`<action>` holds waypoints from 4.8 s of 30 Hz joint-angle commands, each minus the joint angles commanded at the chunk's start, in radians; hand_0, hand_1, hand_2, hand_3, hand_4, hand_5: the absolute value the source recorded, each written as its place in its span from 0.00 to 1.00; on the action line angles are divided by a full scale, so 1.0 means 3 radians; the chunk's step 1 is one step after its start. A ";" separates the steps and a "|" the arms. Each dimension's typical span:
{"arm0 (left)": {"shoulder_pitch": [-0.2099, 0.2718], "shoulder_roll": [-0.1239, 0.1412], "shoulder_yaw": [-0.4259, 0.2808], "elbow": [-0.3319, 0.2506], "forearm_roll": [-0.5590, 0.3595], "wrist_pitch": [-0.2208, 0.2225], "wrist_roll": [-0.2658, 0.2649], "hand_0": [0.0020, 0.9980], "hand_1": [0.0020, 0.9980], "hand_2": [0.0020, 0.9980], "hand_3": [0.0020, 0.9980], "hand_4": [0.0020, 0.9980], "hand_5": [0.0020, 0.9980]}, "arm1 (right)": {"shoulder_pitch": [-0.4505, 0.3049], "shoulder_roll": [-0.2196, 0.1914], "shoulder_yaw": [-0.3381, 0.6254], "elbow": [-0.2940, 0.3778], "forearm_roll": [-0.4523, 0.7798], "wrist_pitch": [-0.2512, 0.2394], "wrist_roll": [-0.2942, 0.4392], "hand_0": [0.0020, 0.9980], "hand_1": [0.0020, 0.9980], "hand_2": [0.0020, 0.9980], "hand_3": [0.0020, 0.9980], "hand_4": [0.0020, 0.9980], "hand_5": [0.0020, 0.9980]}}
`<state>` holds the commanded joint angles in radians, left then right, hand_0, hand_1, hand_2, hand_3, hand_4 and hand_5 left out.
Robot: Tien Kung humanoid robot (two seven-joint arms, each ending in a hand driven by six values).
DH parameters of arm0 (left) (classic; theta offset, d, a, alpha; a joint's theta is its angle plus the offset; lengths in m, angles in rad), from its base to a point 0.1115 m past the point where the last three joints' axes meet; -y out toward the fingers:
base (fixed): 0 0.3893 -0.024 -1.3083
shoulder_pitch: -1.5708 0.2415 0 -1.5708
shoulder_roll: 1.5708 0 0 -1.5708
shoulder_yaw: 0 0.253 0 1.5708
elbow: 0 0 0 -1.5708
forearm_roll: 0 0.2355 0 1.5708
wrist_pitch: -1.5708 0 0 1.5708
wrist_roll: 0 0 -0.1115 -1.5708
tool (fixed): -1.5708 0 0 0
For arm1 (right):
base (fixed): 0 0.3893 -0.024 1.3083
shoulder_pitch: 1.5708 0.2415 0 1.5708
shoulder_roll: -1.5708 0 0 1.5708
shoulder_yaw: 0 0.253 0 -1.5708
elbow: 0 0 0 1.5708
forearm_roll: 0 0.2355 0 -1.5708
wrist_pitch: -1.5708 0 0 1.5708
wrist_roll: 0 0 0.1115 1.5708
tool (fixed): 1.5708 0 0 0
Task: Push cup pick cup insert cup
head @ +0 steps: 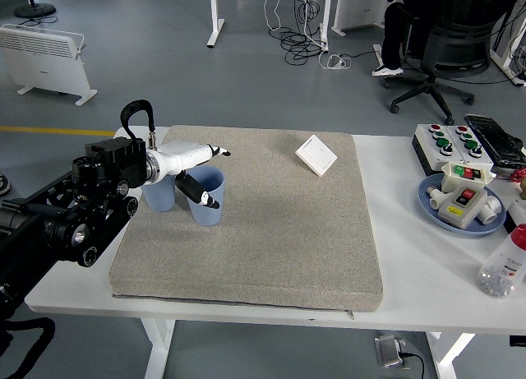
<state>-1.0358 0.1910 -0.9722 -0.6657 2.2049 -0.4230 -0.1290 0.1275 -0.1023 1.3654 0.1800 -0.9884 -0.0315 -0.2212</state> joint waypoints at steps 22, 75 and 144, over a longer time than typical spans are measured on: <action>-0.0014 -0.0097 -0.0017 0.0330 0.0163 0.0143 -0.0096 0.50 0.70 0.86 0.78 0.61 0.00 | 0.0003 -0.0009 -0.0035 0.0000 0.0006 -0.0008 0.0004 0.77 0.67 0.70 0.57 0.11 0.47; -0.0404 0.0533 -0.0590 -0.0255 0.0213 -0.0505 0.0333 0.47 0.51 0.49 0.46 0.47 0.00 | -0.0079 -0.0018 0.0039 0.0000 0.0036 -0.0020 0.0017 0.77 0.67 0.70 0.57 0.11 0.47; -0.0316 0.0438 -0.0371 0.0222 0.0213 -0.0146 0.0119 0.74 0.84 0.96 0.81 0.94 0.45 | -0.0073 -0.0015 0.0021 0.0000 0.0060 -0.0026 0.0020 0.76 0.67 0.70 0.57 0.11 0.47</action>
<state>-1.1304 0.3225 -1.0834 -0.5990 2.2689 -0.4668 -0.0932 0.1055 -0.1069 1.3717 0.1800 -0.9704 -0.0393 -0.2152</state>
